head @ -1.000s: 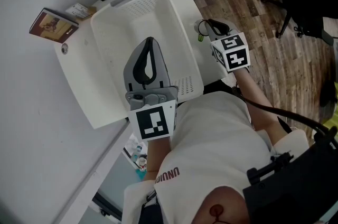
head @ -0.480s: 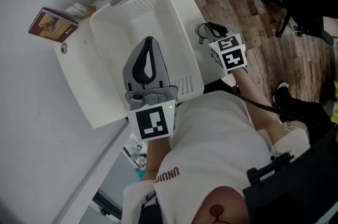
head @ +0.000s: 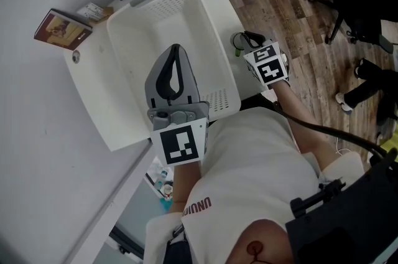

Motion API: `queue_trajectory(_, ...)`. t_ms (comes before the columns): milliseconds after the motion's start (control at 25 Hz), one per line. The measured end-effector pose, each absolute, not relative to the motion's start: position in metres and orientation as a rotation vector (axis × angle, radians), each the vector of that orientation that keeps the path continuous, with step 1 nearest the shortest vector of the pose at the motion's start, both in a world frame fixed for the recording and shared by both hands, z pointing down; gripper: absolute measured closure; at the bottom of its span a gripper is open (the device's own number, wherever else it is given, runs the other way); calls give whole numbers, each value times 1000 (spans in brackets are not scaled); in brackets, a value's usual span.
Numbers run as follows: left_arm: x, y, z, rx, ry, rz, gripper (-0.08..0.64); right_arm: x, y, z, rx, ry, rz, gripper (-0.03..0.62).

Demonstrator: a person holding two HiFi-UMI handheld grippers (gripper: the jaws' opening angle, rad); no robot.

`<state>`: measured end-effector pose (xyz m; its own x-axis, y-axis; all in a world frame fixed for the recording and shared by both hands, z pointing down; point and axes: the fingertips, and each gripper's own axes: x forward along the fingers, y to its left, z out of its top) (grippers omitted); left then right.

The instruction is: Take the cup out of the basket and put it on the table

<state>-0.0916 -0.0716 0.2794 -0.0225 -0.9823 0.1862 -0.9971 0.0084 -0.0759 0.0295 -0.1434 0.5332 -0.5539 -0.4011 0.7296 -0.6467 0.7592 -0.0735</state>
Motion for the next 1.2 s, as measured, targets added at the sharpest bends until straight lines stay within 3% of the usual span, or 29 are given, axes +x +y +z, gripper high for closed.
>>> queue_trajectory(1200, -95, -71, 280, 2126, -2171, 287, 549, 26, -128, 557, 699, -2151, 397, 545)
